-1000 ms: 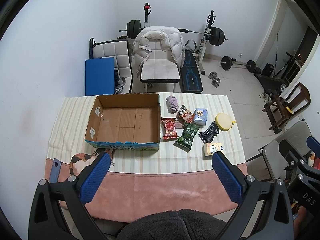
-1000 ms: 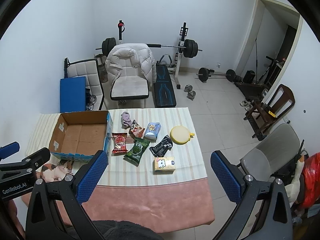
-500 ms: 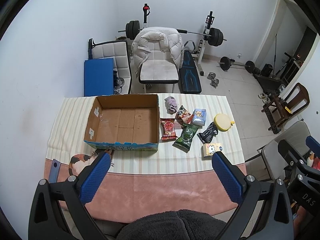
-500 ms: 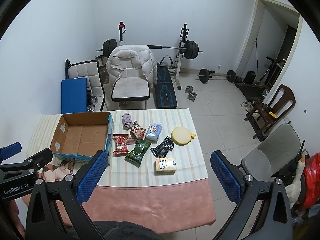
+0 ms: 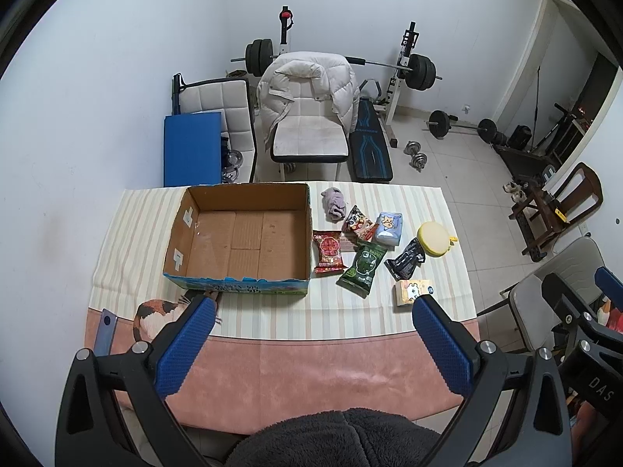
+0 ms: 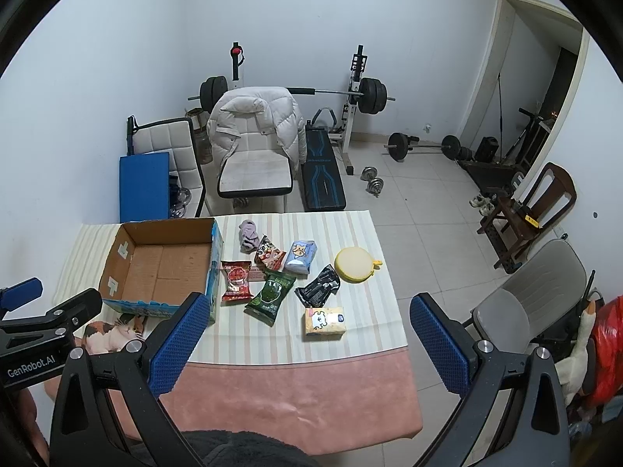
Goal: Organize soft objects
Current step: 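Grasp the green seaweed bag with the left tool while the right tool grasps the yellow Vinda tissue pack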
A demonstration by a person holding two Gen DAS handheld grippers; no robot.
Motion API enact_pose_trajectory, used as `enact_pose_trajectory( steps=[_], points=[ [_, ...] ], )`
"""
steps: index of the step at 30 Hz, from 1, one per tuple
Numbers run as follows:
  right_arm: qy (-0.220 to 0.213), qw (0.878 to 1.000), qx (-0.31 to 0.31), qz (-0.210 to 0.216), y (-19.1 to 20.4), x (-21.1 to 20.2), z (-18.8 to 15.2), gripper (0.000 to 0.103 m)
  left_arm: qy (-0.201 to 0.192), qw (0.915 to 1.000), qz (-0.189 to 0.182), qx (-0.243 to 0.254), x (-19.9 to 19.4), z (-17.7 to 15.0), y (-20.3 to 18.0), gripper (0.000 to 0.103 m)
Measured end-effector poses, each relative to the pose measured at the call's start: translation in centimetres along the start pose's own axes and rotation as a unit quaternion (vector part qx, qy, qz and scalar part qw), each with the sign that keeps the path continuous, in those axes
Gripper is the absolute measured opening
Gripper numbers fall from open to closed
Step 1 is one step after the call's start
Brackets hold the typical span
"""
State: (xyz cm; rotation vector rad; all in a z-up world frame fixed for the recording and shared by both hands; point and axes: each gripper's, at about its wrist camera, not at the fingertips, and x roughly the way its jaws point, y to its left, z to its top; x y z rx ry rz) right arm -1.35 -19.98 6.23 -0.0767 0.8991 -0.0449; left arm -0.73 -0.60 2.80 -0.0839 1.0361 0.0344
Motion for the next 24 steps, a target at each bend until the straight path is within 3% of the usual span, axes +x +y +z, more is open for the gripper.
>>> enact_pose_trajectory(
  steps=[10, 16, 20, 24],
  points=[
    [0.014, 1.000, 0.019, 0.014, -0.5, 0.8, 0.2, 0.103, -0.011, 0.9999, 0.011, 0.006, 0.7, 0.2, -0.2, 0.103],
    [0.083, 0.991, 0.102, 0.040, -3.6, 7.8, 0.0, 0.103, 0.015, 0.9989, 0.032, 0.032, 7.2, 1.9, -1.3, 0.103],
    [0.150, 0.969, 0.189, 0.058, -6.9, 16.1, -1.5, 0.103, 0.057, 0.9951, 0.033, 0.073, 14.5, 3.4, -3.6, 0.103],
    [0.231, 0.933, 0.270, 0.054, -9.6, 27.0, -4.8, 0.103, 0.095, 0.9874, 0.042, 0.119, 21.5, 4.9, -5.6, 0.103]
  ],
)
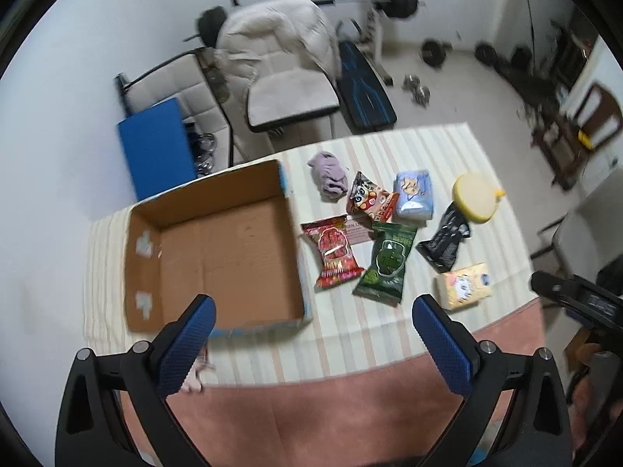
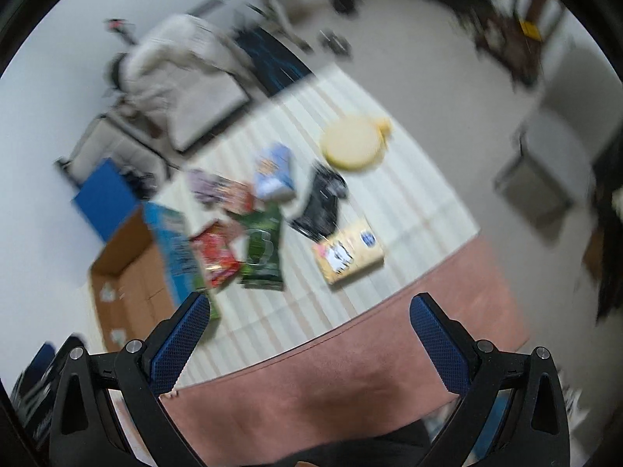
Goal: Organize soft objects
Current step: 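Grasp the green seaweed bag with the left tool while the right tool grasps the yellow Vinda tissue pack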
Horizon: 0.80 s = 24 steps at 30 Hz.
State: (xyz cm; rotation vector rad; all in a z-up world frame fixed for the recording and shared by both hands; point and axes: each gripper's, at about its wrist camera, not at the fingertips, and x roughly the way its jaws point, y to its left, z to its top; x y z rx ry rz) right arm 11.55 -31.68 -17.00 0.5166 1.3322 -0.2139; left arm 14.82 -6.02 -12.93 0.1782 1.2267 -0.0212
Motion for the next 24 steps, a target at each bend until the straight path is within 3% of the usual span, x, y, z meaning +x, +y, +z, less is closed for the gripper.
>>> enact_pose_trajectory(
  steps=[5, 9, 11, 12, 16, 19, 24],
  points=[
    [0.095, 0.989, 0.115, -0.004, -3.9, 12.9, 3.2, 0.103, 0.042, 0.9979, 0.018, 0.045, 8.0, 3.7, -2.8, 0.103],
    [0.165, 0.969, 0.184, 0.004, -5.9, 21.0, 3.8, 0.101, 0.091, 0.9937, 0.014, 0.065, 14.0, 5.2, -4.4, 0.103],
    [0.186, 0.961, 0.206, 0.000, -6.0, 23.6, 3.8, 0.090, 0.113, 0.9911, 0.009, 0.070, 16.4, 5.4, -5.1, 0.103],
    [0.193, 0.958, 0.210, -0.002, -6.1, 24.7, 3.8, 0.089, 0.123, 0.9898, 0.007, 0.072, 17.2, 5.6, -5.3, 0.103],
    [0.207, 0.964, 0.164, -0.018, -5.3, 26.5, 3.2, 0.082, 0.163, 0.9835, -0.016, 0.076, 20.6, 5.4, -6.4, 0.103],
    [0.208, 0.975, 0.050, -0.055, -3.7, 26.4, 3.0, 0.078, 0.190, 0.9774, -0.041, 0.083, 22.7, 4.9, -7.6, 0.103],
    [0.200, 0.967, -0.107, -0.118, -2.4, 26.0, 2.0, 0.076, 0.242, 0.9637, -0.075, 0.083, 26.6, 4.0, -9.8, 0.103]
  ],
)
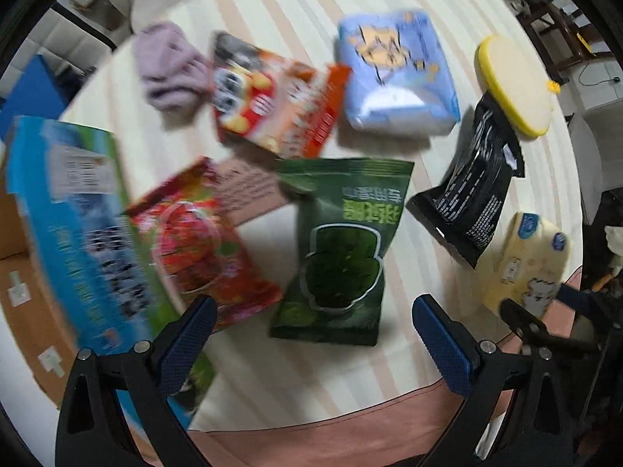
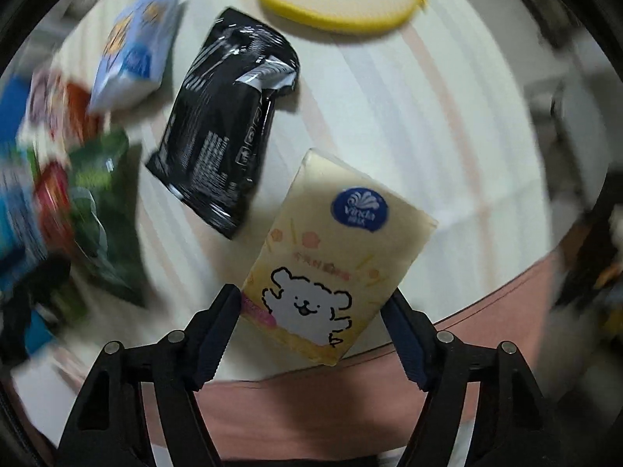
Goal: Organize soft objects
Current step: 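Grasp the green seaweed bag with the left tool while the right tool grasps the yellow Vinda tissue pack, then carry both items into the cardboard box and open both tools to release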
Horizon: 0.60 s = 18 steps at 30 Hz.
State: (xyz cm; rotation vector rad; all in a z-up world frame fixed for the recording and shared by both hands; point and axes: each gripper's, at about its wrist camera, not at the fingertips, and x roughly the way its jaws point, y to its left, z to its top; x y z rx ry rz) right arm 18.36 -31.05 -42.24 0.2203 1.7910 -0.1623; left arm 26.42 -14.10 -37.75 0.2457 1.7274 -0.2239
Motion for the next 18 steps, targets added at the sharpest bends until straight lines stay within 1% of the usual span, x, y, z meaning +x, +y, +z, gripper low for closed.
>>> enact_pose_trajectory(
  steps=[1, 2, 3, 4, 5, 6, 8, 11, 12, 13, 14, 15, 17, 18],
  points=[
    [0.000, 0.999, -0.030, -0.026, 0.4, 0.1, -0.2, 0.075, 0.004, 1.0000, 0.000, 0.000, 0.5, 0.2, -0.2, 0.103],
    [0.000, 0.998, -0.054, -0.043, 0.8, 0.2, -0.5, 0.075, 0.012, 0.9999, 0.002, 0.000, 1.3, 0.6, -0.4, 0.103],
    [0.001, 0.996, -0.071, -0.051, 1.2, 0.3, -0.7, 0.075, 0.021, 0.9998, 0.005, -0.001, 1.9, 0.8, -0.6, 0.101],
    [0.001, 0.996, -0.073, -0.048, 1.2, 0.5, -0.9, 0.076, 0.028, 0.9996, 0.006, -0.003, 2.4, 0.9, -0.8, 0.092],
    [0.003, 0.997, -0.066, -0.041, 1.2, 0.6, -1.1, 0.076, 0.038, 0.9992, 0.002, -0.006, 3.1, 1.2, -0.9, 0.082],
    [0.004, 0.998, -0.052, -0.031, 1.0, 0.7, -1.2, 0.077, 0.046, 0.9989, 0.001, -0.008, 3.7, 1.4, -1.1, 0.078],
    [0.003, 1.000, -0.017, -0.009, 0.5, 1.0, -1.2, 0.078, 0.054, 0.9984, 0.005, -0.013, 4.7, 1.7, -1.3, 0.062],
    [0.005, 1.000, 0.026, 0.008, -0.1, 1.6, -1.5, 0.078, 0.051, 0.9986, 0.010, -0.012, 5.5, 1.8, -1.6, 0.057],
    [0.004, 0.999, 0.040, 0.016, -0.1, 2.0, -1.8, 0.078, 0.047, 0.9988, 0.014, -0.012, 5.7, 1.7, -1.8, 0.056],
    [0.003, 0.999, 0.046, 0.021, 0.0, 2.3, -1.9, 0.077, 0.043, 0.9989, 0.015, -0.013, 5.8, 1.7, -2.0, 0.052],
    [0.002, 0.999, 0.050, 0.021, -0.2, 2.3, -2.0, 0.072, 0.038, 0.9991, 0.017, -0.013, 5.9, 1.6, -2.1, 0.045],
    [-0.001, 0.998, 0.055, 0.017, -0.1, 2.6, -2.2, 0.069, 0.034, 0.9992, 0.019, -0.013, 6.7, 1.7, -2.4, 0.043],
    [-0.010, 0.998, 0.061, 0.018, -0.3, 2.8, -2.1, 0.067, 0.026, 0.9993, 0.023, -0.014, 6.5, 1.3, -2.6, 0.037],
    [-0.014, 0.998, 0.061, 0.017, -0.1, 2.8, -2.6, 0.067, 0.023, 0.9993, 0.026, -0.016, 5.9, 1.7, -3.4, 0.036]
  ],
)
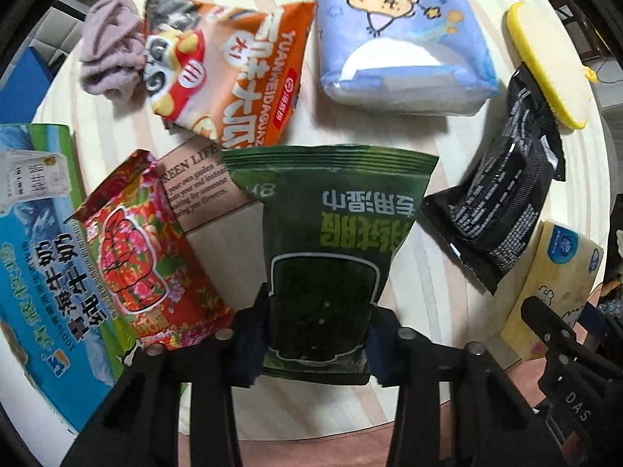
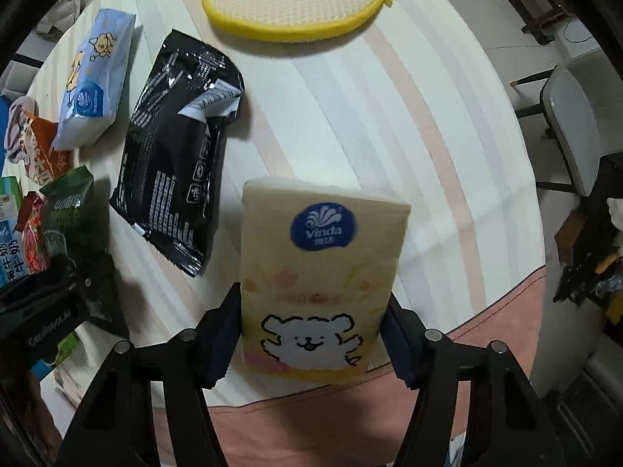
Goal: Organize soft objects
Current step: 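Carry both items into the cardboard box and open both tools to release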
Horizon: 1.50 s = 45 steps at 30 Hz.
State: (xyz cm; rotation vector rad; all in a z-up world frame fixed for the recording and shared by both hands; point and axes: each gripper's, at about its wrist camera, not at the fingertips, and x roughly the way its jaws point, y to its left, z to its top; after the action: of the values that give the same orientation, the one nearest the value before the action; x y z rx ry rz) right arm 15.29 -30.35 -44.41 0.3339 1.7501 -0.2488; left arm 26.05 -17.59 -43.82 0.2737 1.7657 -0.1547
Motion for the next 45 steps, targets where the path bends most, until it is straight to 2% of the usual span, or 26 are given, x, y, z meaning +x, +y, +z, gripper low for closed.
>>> enact_pose_trajectory(
  steps=[4, 7, 9, 14, 17, 19, 22, 24, 28, 33, 36, 41, 45],
  points=[
    [-0.010, 1.000, -0.011, 0.009, 0.7, -1.3, -1.3, 0.066, -0.027, 0.9995, -0.006, -0.014, -1.5, -1.8, 0.3, 0.035],
    [-0.023, 0.999, -0.030, 0.027, 1.8, -3.6, -3.1, 0.066, -0.053, 0.9975, -0.029, -0.035, -3.8, -4.2, 0.8, 0.035],
    [-0.030, 0.998, -0.045, 0.039, 1.8, -5.7, -4.0, 0.066, -0.075, 0.9937, -0.061, -0.058, -5.8, -6.4, 1.9, 0.035],
    [-0.056, 0.989, -0.116, 0.076, 5.4, -10.9, -8.4, 0.066, -0.131, 0.9798, -0.104, -0.109, -10.9, -11.4, 6.0, 0.035],
    [-0.074, 0.979, -0.159, 0.102, 8.7, -15.3, -9.7, 0.066, -0.156, 0.9713, -0.118, -0.135, -13.4, -13.3, 9.3, 0.035],
    [-0.089, 0.970, -0.191, 0.120, 11.7, -18.3, -10.4, 0.066, -0.168, 0.9670, -0.119, -0.150, -15.0, -13.4, 11.7, 0.035],
    [-0.104, 0.957, -0.231, 0.140, 18.2, -21.7, -9.9, 0.066, -0.179, 0.9615, -0.116, -0.174, -16.9, -13.9, 16.7, 0.035],
    [-0.113, 0.948, -0.258, 0.147, 22.7, -23.0, -10.0, 0.066, -0.175, 0.9595, -0.114, -0.189, -16.6, -14.1, 20.2, 0.035],
    [-0.115, 0.942, -0.284, 0.140, 30.7, -22.4, -8.8, 0.066, -0.162, 0.9571, -0.100, -0.218, -14.9, -13.1, 27.6, 0.035],
    [-0.096, 0.941, -0.303, 0.113, 39.3, -18.4, -7.5, 0.066, -0.121, 0.9578, -0.120, -0.231, -10.5, -10.7, 34.0, 0.035],
    [-0.082, 0.943, -0.308, 0.094, 43.6, -15.3, -6.2, 0.066, -0.095, 0.9588, -0.134, -0.232, -8.1, -9.6, 36.5, 0.035],
    [-0.066, 0.946, -0.312, 0.057, 47.6, -10.6, -4.5, 0.066, -0.055, 0.9604, -0.154, -0.226, -3.8, -7.6, 38.5, 0.035],
    [-0.059, 0.948, -0.310, 0.042, 48.6, -8.4, -3.5, 0.066, -0.034, 0.9581, -0.176, -0.224, -1.3, -6.5, 39.0, 0.035]
  ],
)
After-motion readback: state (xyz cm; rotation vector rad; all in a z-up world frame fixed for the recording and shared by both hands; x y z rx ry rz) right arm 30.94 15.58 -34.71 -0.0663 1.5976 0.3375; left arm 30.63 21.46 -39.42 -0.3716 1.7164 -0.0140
